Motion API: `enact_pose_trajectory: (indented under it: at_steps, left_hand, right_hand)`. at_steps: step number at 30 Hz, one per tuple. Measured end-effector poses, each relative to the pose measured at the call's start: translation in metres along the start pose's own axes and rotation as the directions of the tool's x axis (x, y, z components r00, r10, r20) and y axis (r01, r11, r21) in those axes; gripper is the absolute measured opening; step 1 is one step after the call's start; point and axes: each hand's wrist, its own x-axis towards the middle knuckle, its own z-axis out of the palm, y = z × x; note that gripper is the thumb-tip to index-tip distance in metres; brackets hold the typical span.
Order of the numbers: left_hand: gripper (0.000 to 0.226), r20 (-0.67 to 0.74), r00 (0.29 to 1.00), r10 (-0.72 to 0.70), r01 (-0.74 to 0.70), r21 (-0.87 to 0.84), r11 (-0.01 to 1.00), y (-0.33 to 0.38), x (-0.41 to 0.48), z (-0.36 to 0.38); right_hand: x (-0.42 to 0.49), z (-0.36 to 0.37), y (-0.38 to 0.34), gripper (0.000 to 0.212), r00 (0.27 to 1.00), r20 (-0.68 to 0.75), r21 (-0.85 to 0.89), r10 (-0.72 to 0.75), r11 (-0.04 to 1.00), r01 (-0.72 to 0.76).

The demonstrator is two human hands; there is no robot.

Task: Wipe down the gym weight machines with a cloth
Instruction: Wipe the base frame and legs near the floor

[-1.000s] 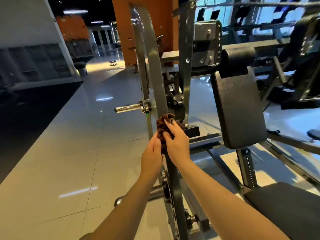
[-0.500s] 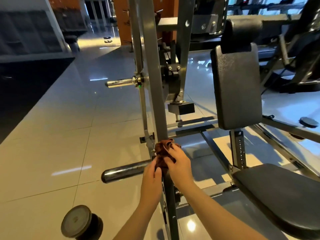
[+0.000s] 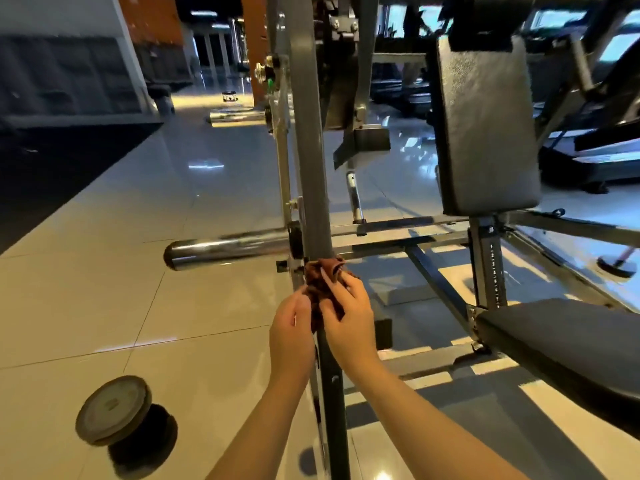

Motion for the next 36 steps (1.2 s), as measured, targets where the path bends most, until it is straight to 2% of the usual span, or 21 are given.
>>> enact_pose_trajectory:
  at_steps: [5, 7, 10, 12, 17, 20, 23, 25, 29, 32, 36]
  left_hand:
    - [0.029, 0.021, 0.992, 0.122, -0.122, -0.019, 0.992, -0.031, -0.015, 0.002]
    - [0.031, 0.040, 0.991, 0.130, -0.129, -0.017, 0.992, -0.037, -0.016, 0.002]
    - [0.027, 0.045, 0.992, 0.116, -0.112, -0.075, 0.991, -0.048, -0.021, 0.002]
    - [0.028, 0.051, 0.992, 0.113, -0.109, -0.082, 0.991, -0.050, -0.025, 0.002]
    - [0.030, 0.038, 0.994, 0.102, -0.102, -0.011, 0.995, -0.063, -0.036, 0.007]
    - [0.036, 0.033, 0.995, 0.093, -0.093, -0.002, 0.996, -0.077, -0.045, 0.004]
    - [0.036, 0.020, 0.999, 0.027, -0.027, 0.009, 1.000, -0.094, -0.058, 0.001]
    - [0.028, 0.047, 0.999, -0.006, 0.004, 0.032, 0.999, -0.103, -0.068, 0.003]
    - [0.039, 0.025, 0.998, -0.051, 0.051, -0.006, 0.999, -0.113, -0.084, 0.007]
    - [0.051, 0.020, 0.999, -0.035, 0.036, -0.026, 0.999, -0.113, -0.084, 0.008]
    - [0.034, 0.045, 0.999, -0.002, 0.004, -0.024, 1.000, -0.110, -0.080, 0.006]
  right_hand:
    - [-0.008, -0.009, 0.018, 0.034, 0.992, -0.044, 0.010, -0.117, 0.993, 0.118]
    - [0.006, -0.010, 0.007, 0.034, 0.987, -0.076, 0.069, -0.140, 0.987, 0.145]
    - [0.003, 0.005, 0.011, 0.040, 0.986, -0.038, 0.070, -0.162, 0.984, 0.164]
    - [-0.015, 0.008, 0.029, 0.040, 0.988, -0.017, 0.046, -0.151, 0.987, 0.151]
    - [-0.065, -0.001, 0.060, 0.038, 0.981, 0.029, -0.150, -0.194, 0.969, 0.196]
    - [-0.073, -0.018, 0.066, 0.038, 0.976, 0.084, -0.128, -0.201, 0.969, 0.211]
    - [-0.066, -0.044, 0.058, 0.035, 0.991, -0.060, 0.047, -0.123, 0.991, 0.126]
    - [-0.059, -0.047, 0.050, 0.033, 0.985, -0.121, 0.079, -0.120, 0.988, 0.130]
    - [-0.061, -0.016, 0.050, 0.035, 0.989, 0.055, -0.018, -0.140, 0.990, 0.142]
    - [-0.071, -0.002, 0.061, 0.034, 0.990, 0.033, -0.042, -0.136, 0.990, 0.138]
    - [-0.084, -0.012, 0.066, 0.032, 0.978, 0.143, -0.139, -0.151, 0.975, 0.171]
